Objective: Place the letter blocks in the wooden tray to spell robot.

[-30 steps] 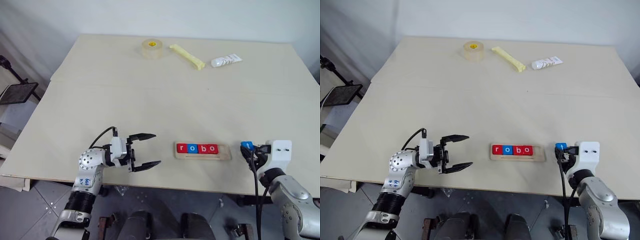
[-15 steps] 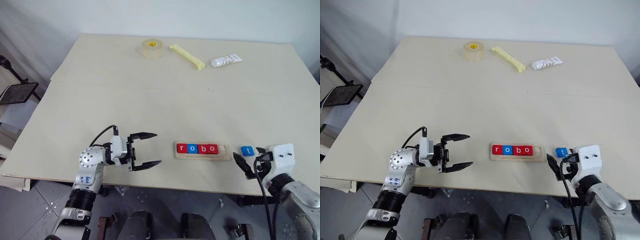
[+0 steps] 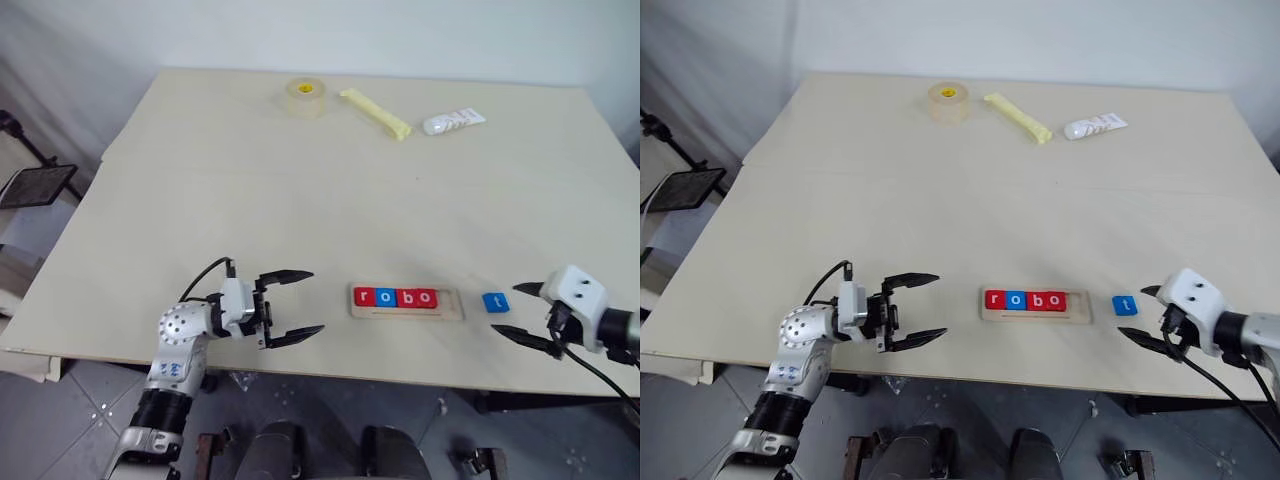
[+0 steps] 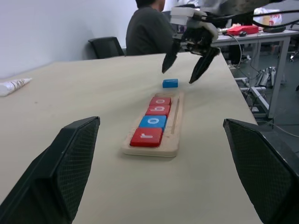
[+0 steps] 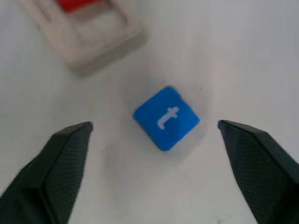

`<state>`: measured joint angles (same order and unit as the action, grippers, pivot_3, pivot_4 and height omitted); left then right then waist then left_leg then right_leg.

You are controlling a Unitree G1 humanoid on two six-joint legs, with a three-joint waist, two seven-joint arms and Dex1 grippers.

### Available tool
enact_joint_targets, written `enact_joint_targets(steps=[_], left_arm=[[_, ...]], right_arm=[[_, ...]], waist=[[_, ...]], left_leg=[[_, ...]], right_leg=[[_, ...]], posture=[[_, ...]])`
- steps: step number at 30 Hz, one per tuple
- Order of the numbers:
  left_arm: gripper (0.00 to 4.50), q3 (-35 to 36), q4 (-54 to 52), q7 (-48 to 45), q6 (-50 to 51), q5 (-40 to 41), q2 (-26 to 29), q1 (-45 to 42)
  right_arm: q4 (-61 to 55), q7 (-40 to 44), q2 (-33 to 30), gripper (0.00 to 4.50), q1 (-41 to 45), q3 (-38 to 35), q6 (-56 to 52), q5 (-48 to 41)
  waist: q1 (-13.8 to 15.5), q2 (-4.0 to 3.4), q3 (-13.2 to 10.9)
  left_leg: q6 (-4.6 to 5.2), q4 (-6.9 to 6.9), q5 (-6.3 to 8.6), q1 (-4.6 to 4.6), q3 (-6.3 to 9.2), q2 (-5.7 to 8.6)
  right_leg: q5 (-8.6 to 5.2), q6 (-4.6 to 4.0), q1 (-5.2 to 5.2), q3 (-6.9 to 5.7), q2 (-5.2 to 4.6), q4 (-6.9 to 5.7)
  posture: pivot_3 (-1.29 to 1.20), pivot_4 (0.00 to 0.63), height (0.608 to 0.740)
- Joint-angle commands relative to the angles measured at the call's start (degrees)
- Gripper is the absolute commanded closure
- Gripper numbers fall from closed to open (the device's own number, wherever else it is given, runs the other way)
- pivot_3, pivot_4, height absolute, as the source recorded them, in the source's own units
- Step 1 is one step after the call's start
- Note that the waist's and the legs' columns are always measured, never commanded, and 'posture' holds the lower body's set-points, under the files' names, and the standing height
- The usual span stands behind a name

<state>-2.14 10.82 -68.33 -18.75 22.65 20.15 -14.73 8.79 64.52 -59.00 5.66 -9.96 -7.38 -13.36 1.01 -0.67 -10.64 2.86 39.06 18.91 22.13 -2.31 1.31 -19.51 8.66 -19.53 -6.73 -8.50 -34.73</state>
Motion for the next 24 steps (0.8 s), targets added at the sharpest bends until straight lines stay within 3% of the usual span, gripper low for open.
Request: enact_joint_targets(steps=[1,9,18,19,24], left_arm=[[0.00,0.4,-3.9,1.1,0.2,0.7,0.5,1.4],[0.00,0.9,-7.5,3.1,1.0,0.8,1.8,4.3],[0.00,0.7,-8.2,4.1,1.0,0.5,2.0,4.8],[0.00,0.6,-7.9,4.2,1.0,0.5,1.8,4.3],[0.00,0.4,-6.7,4.1,0.7,0.3,1.5,3.1]], right_arm=[[9.6,7.2,-1.8,0.02,7.4,4.9,5.6,3.2],[23.7,13.7,-0.1,0.02,18.5,11.9,14.0,8.0],[27.1,15.7,0.2,2.88,21.3,13.2,15.2,8.2],[25.1,15.5,0.3,3.05,21.3,12.6,14.0,7.2],[15.9,14.2,0.3,3.04,20.3,10.1,7.2,3.8]], waist=[[-0.1,-0.02,0.0],[0.1,-0.01,0.0],[0.2,0.04,0.0],[0.2,0.04,0.0],[0.2,0.01,0.0]], left_leg=[[0.02,0.00,-0.02,0.02,0.02,-0.01],[0.01,0.03,-0.02,0.02,0.11,-0.04],[0.00,0.11,-0.01,0.00,0.14,-0.04],[0.00,0.11,-0.01,0.00,0.14,-0.04],[-0.01,0.11,-0.01,0.03,0.14,-0.04]], right_leg=[[0.00,0.00,0.00,-0.03,0.00,0.00],[0.00,0.00,0.05,-0.11,-0.01,0.00],[0.01,0.01,0.14,-0.12,-0.01,0.02],[0.01,0.01,0.13,-0.12,-0.01,0.02],[0.01,0.00,0.07,-0.12,-0.01,-0.01]], posture=[[0.00,0.150,0.740],[0.00,0.150,0.740],[0.00,0.150,0.740],[0.00,0.150,0.740],[0.00,0.150,0.740]])
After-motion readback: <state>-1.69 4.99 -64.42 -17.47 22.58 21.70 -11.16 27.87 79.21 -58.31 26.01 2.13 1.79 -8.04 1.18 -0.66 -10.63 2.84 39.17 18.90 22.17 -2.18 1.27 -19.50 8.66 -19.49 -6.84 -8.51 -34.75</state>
